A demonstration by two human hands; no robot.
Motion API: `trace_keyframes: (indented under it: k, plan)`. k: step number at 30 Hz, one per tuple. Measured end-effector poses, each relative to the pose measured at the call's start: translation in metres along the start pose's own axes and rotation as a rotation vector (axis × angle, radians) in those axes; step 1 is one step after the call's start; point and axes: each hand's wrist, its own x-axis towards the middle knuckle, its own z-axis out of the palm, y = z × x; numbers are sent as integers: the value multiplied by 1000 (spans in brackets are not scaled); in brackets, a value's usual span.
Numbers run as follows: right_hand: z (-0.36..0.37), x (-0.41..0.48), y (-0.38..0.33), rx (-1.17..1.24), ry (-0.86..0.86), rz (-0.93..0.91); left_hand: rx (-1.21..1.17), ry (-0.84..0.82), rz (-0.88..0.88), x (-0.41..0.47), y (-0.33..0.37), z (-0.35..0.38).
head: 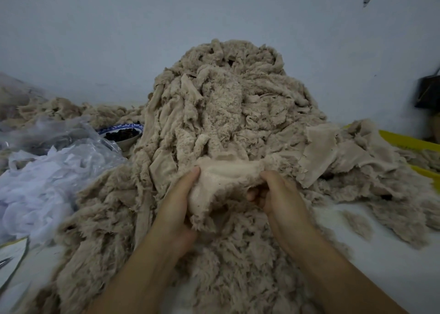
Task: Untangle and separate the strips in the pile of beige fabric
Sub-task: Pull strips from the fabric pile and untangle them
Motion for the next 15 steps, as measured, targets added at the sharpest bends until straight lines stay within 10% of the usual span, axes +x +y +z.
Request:
trace_keyframes:
  k: [10,15]
  plan:
    - [13,-18,-8,-546,-254,-339,212,-70,160,-4,-2,42]
    - [-16,16,-22,-670,113,-322,512,-234,21,0,9,67]
